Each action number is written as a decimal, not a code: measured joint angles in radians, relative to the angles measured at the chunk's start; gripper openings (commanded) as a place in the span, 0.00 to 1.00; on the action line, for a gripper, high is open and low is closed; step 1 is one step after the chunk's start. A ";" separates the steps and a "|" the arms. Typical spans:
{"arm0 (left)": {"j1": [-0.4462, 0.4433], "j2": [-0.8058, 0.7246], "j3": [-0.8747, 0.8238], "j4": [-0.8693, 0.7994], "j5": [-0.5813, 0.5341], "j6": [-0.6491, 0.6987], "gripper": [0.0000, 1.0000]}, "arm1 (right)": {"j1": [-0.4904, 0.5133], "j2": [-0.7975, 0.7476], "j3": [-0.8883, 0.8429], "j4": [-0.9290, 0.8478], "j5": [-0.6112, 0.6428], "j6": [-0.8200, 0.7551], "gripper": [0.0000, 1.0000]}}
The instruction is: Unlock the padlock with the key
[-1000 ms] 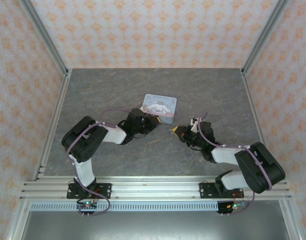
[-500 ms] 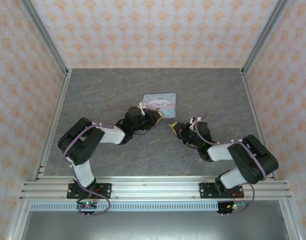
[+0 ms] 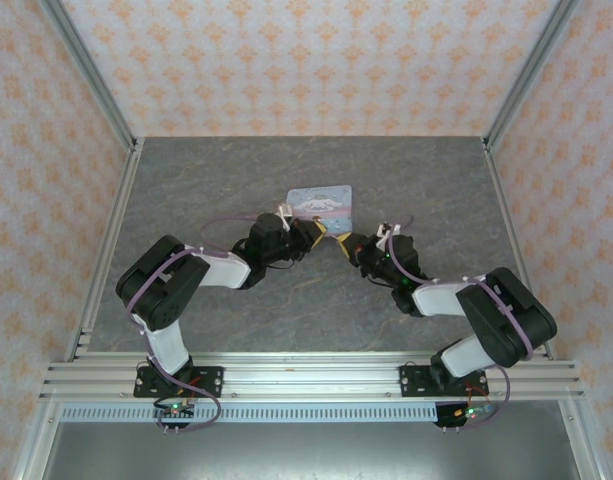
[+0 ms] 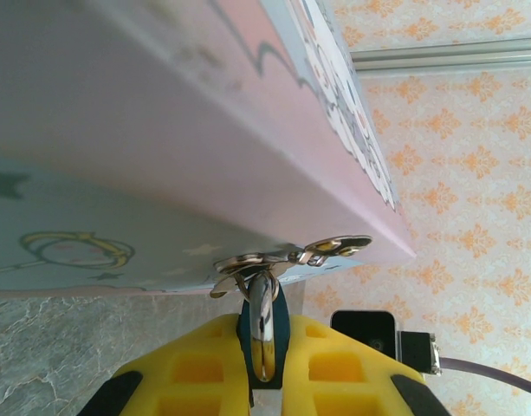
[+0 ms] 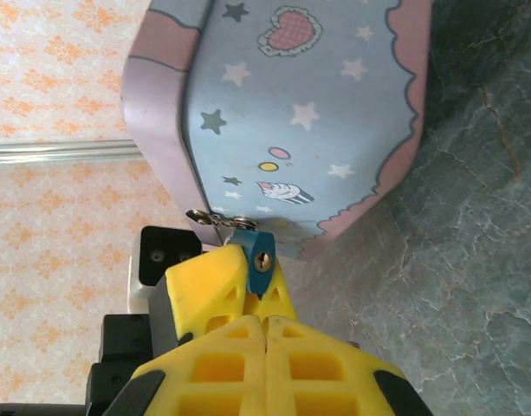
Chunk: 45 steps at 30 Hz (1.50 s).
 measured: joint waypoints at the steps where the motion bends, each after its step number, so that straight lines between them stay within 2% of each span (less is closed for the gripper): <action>1: 0.000 0.000 0.000 0.000 0.000 0.000 0.00 | 0.000 0.006 0.005 0.000 0.000 0.000 0.00; 15: 0.000 0.000 0.000 0.000 0.000 0.000 0.00 | 0.000 0.084 0.048 0.004 0.000 0.008 0.00; 45: -0.003 0.000 0.000 0.001 -0.001 -0.008 0.00 | 0.005 0.120 0.082 0.007 -0.007 0.008 0.00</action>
